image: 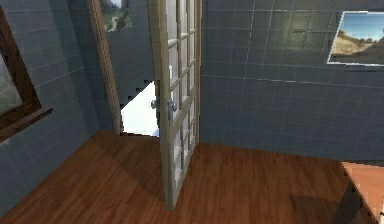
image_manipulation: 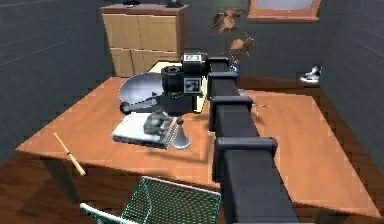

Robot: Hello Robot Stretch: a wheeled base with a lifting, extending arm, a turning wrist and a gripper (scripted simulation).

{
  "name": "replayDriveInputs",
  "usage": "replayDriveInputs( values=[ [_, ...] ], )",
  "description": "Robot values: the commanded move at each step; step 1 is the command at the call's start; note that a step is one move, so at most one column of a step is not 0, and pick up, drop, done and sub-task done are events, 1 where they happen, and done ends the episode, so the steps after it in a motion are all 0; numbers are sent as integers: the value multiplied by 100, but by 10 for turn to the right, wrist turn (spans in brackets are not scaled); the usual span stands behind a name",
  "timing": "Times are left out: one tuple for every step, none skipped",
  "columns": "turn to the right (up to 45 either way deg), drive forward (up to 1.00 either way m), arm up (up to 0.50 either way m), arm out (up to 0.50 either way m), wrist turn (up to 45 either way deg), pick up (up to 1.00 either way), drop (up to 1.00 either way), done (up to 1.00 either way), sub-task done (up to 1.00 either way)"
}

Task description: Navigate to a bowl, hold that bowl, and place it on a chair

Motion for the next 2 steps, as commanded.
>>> replayDriveInputs(
  values=[
    [0,0,0,0,-450,0,0,0,0],
    [0,0,0,0,-450,0,0,0,0]
  ],
)
